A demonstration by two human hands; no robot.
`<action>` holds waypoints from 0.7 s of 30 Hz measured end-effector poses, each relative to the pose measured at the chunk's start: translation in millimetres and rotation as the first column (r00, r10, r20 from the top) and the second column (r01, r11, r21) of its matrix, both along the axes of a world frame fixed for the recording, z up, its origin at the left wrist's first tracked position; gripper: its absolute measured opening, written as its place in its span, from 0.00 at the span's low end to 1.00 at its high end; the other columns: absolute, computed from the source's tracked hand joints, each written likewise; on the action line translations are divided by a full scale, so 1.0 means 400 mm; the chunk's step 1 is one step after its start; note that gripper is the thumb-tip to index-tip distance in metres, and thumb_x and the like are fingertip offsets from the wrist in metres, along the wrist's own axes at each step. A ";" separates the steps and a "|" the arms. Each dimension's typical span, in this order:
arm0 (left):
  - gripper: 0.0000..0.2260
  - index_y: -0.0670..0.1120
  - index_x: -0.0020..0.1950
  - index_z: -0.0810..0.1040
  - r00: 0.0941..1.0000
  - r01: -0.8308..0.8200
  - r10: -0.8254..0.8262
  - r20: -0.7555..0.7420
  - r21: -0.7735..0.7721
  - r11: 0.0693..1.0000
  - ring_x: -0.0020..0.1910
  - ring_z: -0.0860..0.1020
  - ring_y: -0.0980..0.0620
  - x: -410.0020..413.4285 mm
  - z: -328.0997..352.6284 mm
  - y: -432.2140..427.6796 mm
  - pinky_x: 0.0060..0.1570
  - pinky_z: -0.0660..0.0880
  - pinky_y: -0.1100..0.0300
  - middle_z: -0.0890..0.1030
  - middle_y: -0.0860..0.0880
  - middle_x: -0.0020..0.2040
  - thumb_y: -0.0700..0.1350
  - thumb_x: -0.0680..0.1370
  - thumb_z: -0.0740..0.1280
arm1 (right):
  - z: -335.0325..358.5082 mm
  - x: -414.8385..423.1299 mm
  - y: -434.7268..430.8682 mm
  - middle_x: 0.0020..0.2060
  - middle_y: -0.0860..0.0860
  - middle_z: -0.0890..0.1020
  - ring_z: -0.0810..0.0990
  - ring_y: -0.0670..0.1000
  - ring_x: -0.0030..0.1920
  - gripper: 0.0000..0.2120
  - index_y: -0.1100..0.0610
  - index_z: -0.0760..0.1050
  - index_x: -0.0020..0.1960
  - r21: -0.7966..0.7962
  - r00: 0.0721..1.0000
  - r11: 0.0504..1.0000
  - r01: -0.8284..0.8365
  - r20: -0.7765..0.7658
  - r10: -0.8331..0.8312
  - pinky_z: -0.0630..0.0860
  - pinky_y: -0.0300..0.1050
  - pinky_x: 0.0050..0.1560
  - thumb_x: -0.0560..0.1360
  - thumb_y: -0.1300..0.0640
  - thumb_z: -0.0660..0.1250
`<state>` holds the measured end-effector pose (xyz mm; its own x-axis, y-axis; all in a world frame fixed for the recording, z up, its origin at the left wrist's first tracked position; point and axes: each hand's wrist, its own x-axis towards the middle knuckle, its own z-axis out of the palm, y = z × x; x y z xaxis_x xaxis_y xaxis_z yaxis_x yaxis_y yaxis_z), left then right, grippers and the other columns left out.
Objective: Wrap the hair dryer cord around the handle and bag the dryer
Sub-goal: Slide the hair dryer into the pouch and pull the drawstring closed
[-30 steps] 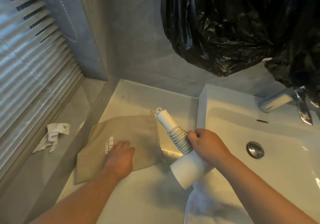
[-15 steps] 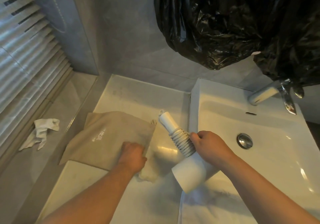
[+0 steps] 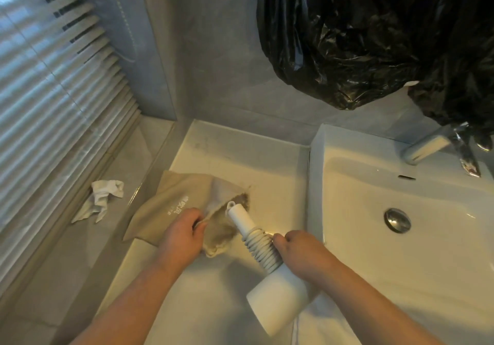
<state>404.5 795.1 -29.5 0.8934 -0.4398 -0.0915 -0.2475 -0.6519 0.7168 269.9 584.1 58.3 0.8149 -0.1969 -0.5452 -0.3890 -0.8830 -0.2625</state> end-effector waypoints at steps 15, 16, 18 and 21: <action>0.17 0.51 0.47 0.74 0.736 0.551 -0.625 0.261 0.304 0.777 0.42 0.79 0.50 -0.139 0.033 0.016 0.37 0.76 0.63 0.78 0.52 0.45 0.41 0.61 0.71 | -0.102 0.030 0.057 0.62 0.65 0.76 0.75 0.63 0.61 0.17 0.65 0.68 0.65 0.238 0.871 0.843 0.482 -0.234 -0.432 0.70 0.48 0.53 0.81 0.56 0.52; 0.19 0.51 0.48 0.73 0.745 0.556 -0.621 0.244 0.288 0.780 0.44 0.79 0.50 -0.143 0.020 0.023 0.38 0.77 0.62 0.78 0.51 0.46 0.39 0.60 0.72 | -0.113 0.015 0.054 0.61 0.63 0.77 0.75 0.62 0.61 0.19 0.63 0.71 0.64 0.307 0.800 0.739 0.600 -0.261 -0.540 0.71 0.45 0.52 0.81 0.52 0.52; 0.20 0.52 0.52 0.71 0.788 0.542 -0.587 0.186 0.241 0.805 0.50 0.76 0.48 -0.149 -0.001 0.035 0.43 0.79 0.57 0.76 0.50 0.50 0.37 0.64 0.69 | -0.132 -0.005 0.061 0.56 0.59 0.80 0.78 0.60 0.57 0.20 0.59 0.77 0.56 0.412 0.606 0.471 0.780 -0.307 -0.734 0.73 0.46 0.58 0.79 0.47 0.53; 0.20 0.51 0.59 0.73 0.882 0.439 -0.462 0.091 0.197 0.877 0.58 0.73 0.48 -0.165 -0.039 0.047 0.55 0.76 0.53 0.73 0.49 0.57 0.34 0.70 0.64 | -0.184 -0.023 0.069 0.48 0.55 0.84 0.80 0.57 0.50 0.22 0.57 0.80 0.51 0.445 0.445 0.276 0.852 -0.341 -0.828 0.75 0.52 0.60 0.74 0.42 0.56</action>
<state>338.5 813.9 -45.2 0.6105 -0.7863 -0.0949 -0.6268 -0.5529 0.5490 260.8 611.7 -15.3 0.3447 -0.4626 -0.8168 -0.8539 0.2070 -0.4775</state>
